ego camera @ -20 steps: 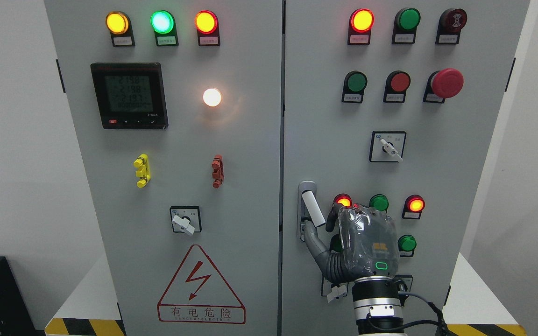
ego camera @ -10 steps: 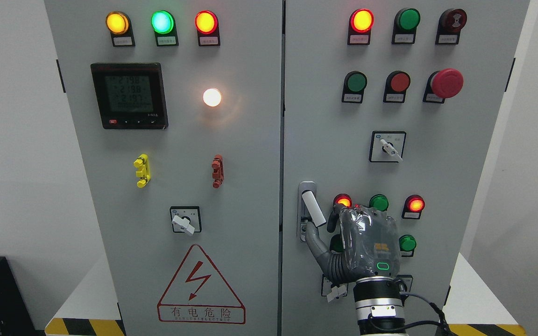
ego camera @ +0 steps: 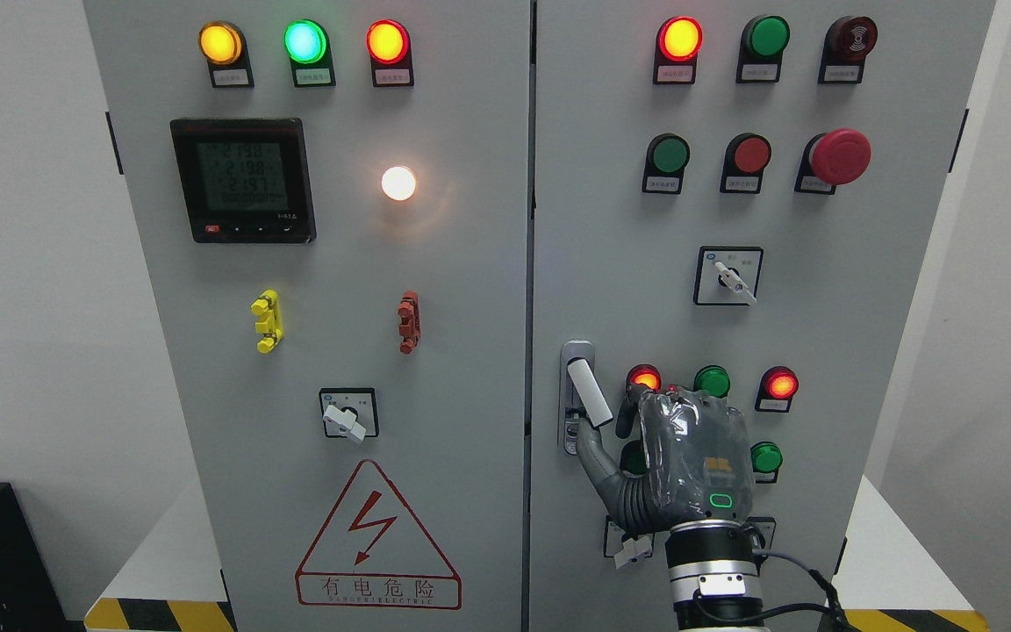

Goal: Release door handle

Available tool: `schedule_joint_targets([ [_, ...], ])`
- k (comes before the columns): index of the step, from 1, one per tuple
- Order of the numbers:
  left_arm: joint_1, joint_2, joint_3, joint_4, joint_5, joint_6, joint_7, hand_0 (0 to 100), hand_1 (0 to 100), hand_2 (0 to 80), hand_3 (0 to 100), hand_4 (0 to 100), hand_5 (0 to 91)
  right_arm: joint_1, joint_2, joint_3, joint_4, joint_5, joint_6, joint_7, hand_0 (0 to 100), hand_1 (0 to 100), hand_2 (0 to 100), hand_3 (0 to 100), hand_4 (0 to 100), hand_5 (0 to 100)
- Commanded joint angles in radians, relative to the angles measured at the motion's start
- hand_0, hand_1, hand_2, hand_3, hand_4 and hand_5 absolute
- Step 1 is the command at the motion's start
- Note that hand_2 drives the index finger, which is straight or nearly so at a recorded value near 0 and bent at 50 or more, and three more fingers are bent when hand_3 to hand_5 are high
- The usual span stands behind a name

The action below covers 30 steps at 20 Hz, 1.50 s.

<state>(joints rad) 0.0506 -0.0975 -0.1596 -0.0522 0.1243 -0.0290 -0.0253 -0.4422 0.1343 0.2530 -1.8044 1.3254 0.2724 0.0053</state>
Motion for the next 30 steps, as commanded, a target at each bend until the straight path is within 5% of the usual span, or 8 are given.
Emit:
schedule_joint_targets([
  [1, 0.0, -0.001, 0.0, 0.0, 0.0, 0.001, -0.001, 0, 0, 4.0, 10, 0, 0.0, -0.001, -0.001, -0.001, -0.001, 0.0, -0.001, -0.016, 49, 40, 70, 96, 80, 77],
  [30, 0.0, -0.001, 0.0, 0.0, 0.0, 0.001, -0.001, 0, 0, 4.1, 10, 0, 0.0, -0.001, -0.007, -0.015, -0.003, 0.0, -0.004, -0.019, 47, 42, 69, 96, 80, 77],
])
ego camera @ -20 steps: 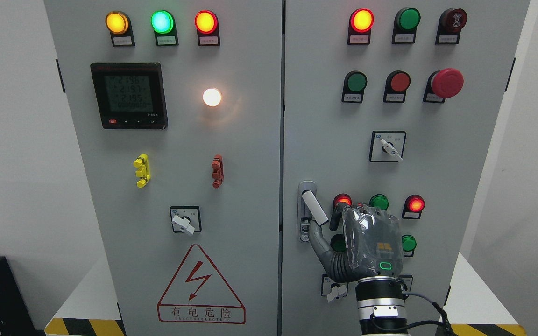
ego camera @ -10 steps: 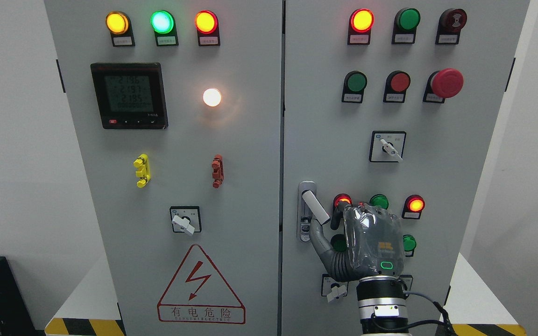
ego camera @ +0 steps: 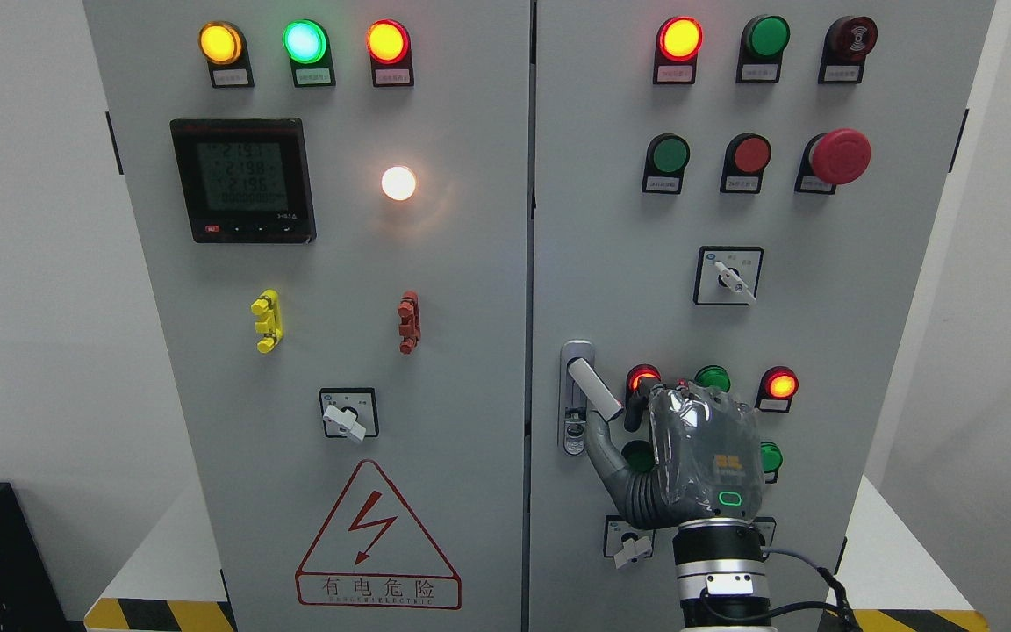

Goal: Release door handle

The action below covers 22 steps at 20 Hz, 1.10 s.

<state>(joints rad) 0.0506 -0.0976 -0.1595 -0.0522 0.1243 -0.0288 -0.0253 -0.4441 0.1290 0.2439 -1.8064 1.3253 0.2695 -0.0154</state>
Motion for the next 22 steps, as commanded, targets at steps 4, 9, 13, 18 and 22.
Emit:
schedule_joint_targets([
  [4, 0.0, -0.001, 0.0, 0.0, 0.0, 0.0, -0.001, 0, 0, 4.1, 10, 0, 0.0, 0.001, -0.003, -0.008, -0.001, 0.0, -0.003, 0.002, 46, 42, 69, 96, 80, 77],
  [9, 0.0, -0.001, 0.0, 0.0, 0.0, 0.0, -0.001, 0, 0, 4.1, 10, 0, 0.0, 0.001, -0.003, -0.011, -0.001, 0.0, -0.003, 0.0, 46, 42, 69, 96, 80, 77],
  [13, 0.0, -0.001, 0.0, 0.0, 0.0, 0.0, -0.001, 0, 0, 4.2, 10, 0, 0.0, -0.004, -0.002, -0.014, -0.002, 0.0, -0.003, 0.0, 46, 42, 69, 96, 80, 77],
  [18, 0.0, -0.001, 0.0, 0.0, 0.0, 0.0, -0.001, 0, 0, 4.1, 10, 0, 0.0, -0.007, -0.003, -0.014, -0.001, 0.0, -0.003, 0.0, 46, 41, 69, 96, 80, 77],
  [22, 0.0, -0.001, 0.0, 0.0, 0.0, 0.0, -0.001, 0, 0, 4.2, 10, 0, 0.0, -0.008, -0.003, -0.02, -0.002, 0.0, -0.003, 0.002, 46, 41, 69, 96, 80, 77],
])
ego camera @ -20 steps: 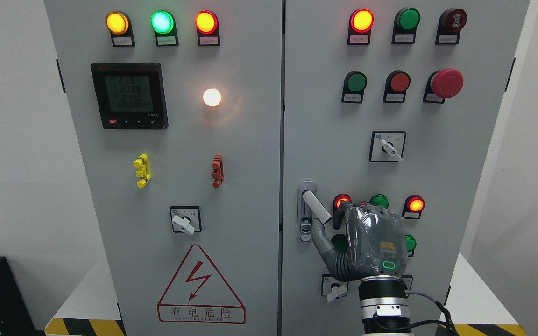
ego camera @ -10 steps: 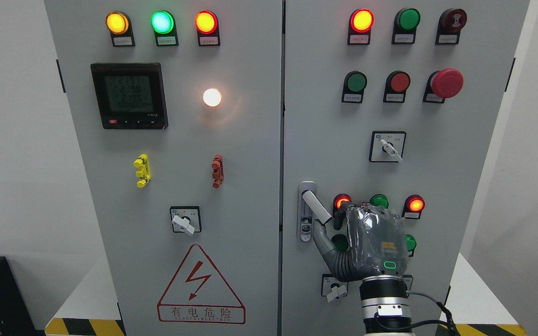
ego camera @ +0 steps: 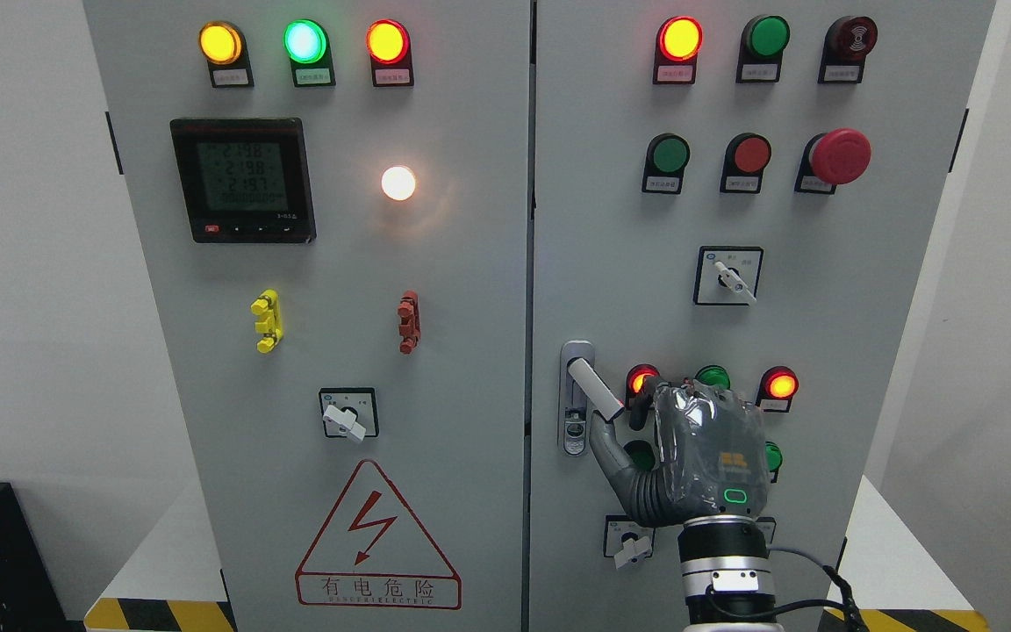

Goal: Release door handle

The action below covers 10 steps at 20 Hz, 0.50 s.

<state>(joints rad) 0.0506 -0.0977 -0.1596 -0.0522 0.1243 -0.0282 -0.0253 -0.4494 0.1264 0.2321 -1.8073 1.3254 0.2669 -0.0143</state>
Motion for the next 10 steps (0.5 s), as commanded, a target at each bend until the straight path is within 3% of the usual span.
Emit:
schedule_joint_targets([
  [1, 0.0, -0.001, 0.0, 0.0, 0.0, -0.001, 0.001, 0, 0, 4.2, 10, 0, 0.0, -0.003, -0.001, -0.008, -0.001, 0.0, 0.0, 0.0, 46, 41, 69, 96, 80, 77],
  [10, 0.0, -0.001, 0.0, 0.0, 0.0, -0.001, -0.001, 0, 0, 4.3, 11, 0, 0.0, -0.011, -0.001, -0.008, 0.0, 0.0, 0.002, 0.0, 46, 41, 69, 96, 80, 77],
])
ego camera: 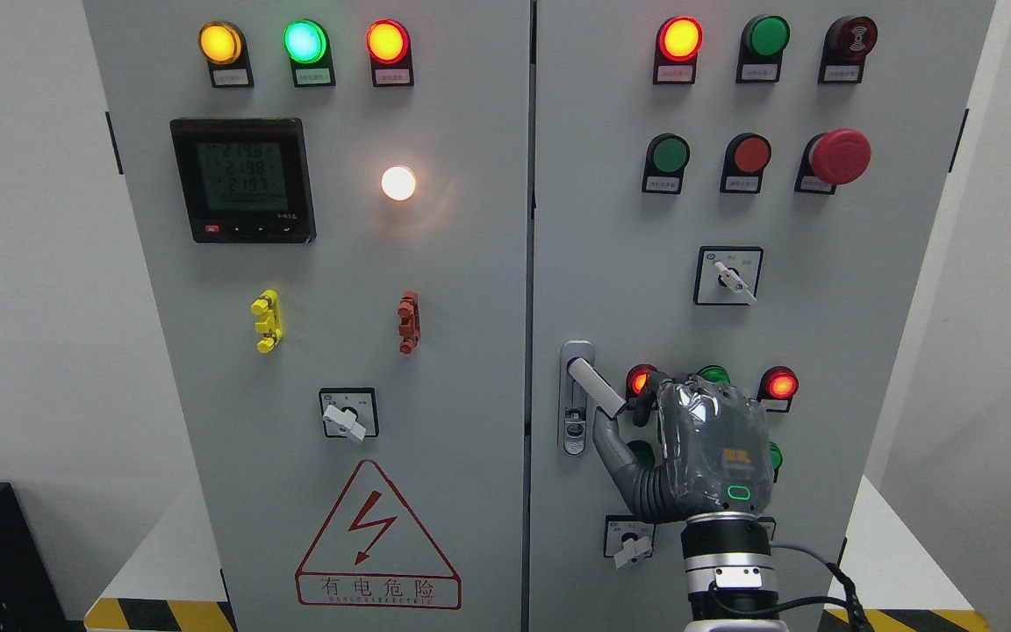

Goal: Release door handle

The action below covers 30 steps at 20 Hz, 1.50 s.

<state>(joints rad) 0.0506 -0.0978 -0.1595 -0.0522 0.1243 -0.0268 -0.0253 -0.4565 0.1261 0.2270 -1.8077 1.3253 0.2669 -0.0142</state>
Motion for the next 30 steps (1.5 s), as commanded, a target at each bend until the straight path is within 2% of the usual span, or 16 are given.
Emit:
schedule_joint_targets([
  [1, 0.0, 0.001, 0.0, 0.0, 0.0, -0.002, -0.001, 0, 0, 4.3, 11, 0, 0.0, -0.004, 0.0, -0.003, -0.001, 0.0, 0.002, 0.0, 46, 41, 69, 96, 80, 77],
  [30, 0.0, 0.0, 0.0, 0.0, 0.0, -0.001, -0.001, 0, 0, 4.3, 11, 1, 0.0, -0.011, -0.002, -0.003, -0.028, 0.0, 0.003, 0.007, 46, 40, 69, 96, 80, 78],
])
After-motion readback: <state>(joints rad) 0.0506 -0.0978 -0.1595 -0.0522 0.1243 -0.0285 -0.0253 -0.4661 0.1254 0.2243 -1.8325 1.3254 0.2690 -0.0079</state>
